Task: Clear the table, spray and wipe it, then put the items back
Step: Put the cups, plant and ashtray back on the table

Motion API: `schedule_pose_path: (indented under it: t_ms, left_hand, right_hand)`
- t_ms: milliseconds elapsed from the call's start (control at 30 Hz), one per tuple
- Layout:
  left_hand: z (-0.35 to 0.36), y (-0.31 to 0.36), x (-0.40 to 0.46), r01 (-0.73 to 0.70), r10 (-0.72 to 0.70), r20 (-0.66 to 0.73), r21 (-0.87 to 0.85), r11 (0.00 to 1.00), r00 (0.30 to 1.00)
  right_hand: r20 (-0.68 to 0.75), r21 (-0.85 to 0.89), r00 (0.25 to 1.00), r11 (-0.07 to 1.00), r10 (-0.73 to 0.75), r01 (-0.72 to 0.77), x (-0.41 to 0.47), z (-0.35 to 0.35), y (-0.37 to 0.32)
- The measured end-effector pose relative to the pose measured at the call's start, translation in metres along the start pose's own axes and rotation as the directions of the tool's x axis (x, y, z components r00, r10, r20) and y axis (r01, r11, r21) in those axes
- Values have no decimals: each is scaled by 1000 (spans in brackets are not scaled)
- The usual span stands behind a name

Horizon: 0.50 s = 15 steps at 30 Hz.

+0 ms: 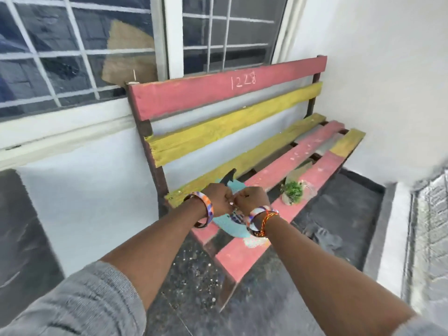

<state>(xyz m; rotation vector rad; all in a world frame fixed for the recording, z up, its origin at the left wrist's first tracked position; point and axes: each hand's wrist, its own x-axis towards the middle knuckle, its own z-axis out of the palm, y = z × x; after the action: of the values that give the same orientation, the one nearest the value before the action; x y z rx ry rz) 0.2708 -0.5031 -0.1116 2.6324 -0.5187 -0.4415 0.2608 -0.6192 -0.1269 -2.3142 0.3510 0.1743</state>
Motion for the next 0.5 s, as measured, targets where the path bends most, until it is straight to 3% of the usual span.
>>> schedule_pose_path:
  t_ms: [367, 500]
  left_hand:
    - [31, 56, 161, -50, 76, 147, -175, 983, 986]
    - [49, 94, 215, -31, 58, 143, -184, 982, 988]
  right_hand:
    - [-45, 67, 977, 976, 209, -206, 131, -69, 102]
    - [-77, 39, 977, 980, 199, -196, 176, -115, 145]
